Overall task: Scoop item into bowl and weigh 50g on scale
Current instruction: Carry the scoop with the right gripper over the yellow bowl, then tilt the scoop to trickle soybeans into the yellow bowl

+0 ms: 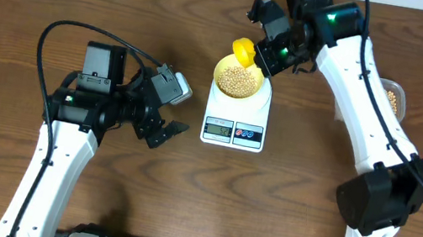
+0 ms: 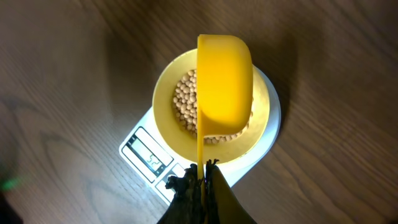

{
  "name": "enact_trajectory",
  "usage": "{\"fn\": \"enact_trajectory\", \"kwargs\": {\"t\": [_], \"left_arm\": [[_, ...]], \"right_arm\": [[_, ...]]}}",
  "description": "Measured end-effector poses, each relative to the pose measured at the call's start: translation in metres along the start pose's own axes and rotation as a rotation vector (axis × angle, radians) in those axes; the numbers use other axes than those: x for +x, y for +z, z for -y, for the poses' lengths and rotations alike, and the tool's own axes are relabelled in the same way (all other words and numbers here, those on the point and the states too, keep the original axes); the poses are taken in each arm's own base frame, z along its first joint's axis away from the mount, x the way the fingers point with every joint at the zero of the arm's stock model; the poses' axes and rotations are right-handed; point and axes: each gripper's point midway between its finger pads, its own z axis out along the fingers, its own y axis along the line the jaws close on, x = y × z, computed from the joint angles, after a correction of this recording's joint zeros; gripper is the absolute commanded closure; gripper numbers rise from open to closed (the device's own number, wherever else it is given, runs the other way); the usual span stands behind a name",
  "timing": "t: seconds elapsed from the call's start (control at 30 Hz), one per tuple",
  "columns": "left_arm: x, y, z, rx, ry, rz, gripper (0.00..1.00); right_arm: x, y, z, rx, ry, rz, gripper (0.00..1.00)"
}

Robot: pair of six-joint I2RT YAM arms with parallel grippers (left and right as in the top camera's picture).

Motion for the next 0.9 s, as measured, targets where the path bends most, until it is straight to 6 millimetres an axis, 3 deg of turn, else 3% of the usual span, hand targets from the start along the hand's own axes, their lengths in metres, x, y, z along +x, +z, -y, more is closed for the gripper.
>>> {"fn": "enact_trajectory", "kwargs": {"t": [0.43, 0.63, 0.9], "left_arm": [[0.000, 0.000, 0.000, 0.000, 0.000, 0.000, 0.02], [0.000, 0.000, 0.000, 0.000, 0.000, 0.000, 0.02], [0.000, 0.000, 0.000, 0.000, 0.000, 0.000, 0.02]], "right_arm": [[0.012, 0.025, 0.003, 0.024, 0.000, -0.078, 0.99], [0.021, 0.031, 0.009, 0.053, 0.004, -0.112, 0.99], [0.019, 0.032, 0.011, 0.066, 0.000, -0.103, 0.99]]}}
